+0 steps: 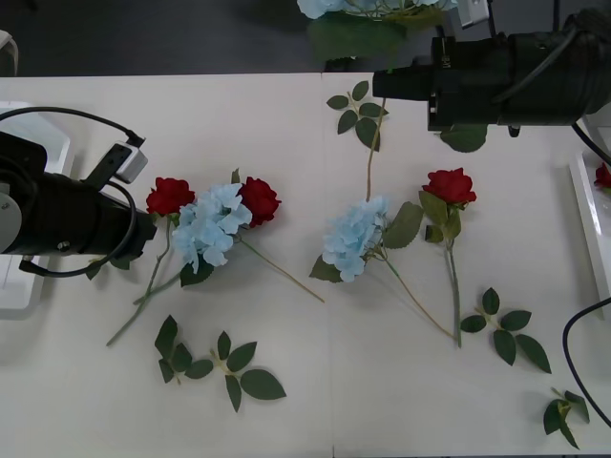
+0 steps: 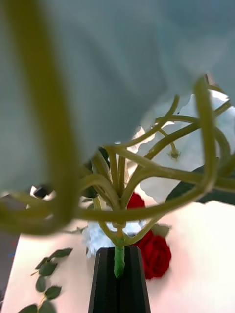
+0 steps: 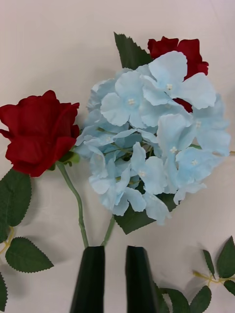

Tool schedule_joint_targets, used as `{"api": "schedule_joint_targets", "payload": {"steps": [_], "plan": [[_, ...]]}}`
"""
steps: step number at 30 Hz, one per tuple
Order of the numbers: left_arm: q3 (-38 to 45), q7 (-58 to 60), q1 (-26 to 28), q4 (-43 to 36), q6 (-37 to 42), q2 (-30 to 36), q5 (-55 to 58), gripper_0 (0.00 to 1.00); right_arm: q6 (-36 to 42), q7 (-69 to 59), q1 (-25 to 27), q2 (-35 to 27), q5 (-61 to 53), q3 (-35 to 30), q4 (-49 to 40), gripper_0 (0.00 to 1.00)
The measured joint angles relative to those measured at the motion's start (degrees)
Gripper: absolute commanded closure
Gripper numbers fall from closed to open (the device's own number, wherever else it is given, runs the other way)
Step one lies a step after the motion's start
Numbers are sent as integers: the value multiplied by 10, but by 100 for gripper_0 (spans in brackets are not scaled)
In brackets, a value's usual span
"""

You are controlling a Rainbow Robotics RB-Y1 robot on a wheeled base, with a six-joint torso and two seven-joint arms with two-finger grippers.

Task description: Place the red flowers into the right box and the blue flowers into the left box. If a person shows an open palm, hand one flower to the person first, then continue sorting.

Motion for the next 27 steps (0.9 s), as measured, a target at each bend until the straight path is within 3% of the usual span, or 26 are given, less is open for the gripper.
{"api": "schedule_joint_targets", "payload": {"steps": [1,11,18,27], "plan": [[0,0,0,3,0,1,-1,0,0,14,0,8,-9,0,-1,100],[-21,0,0,88,-51,2,-16,0,-52,18,0,97,-30,8,-38,100],[-88,0,-5,112,-82,2,-85,0,-79,18,0,99,-46,52,-48,100],[-151,0,-34,161,-83,-16,-135,0,-79,18,0,99,-45,57,-48,100]]}}
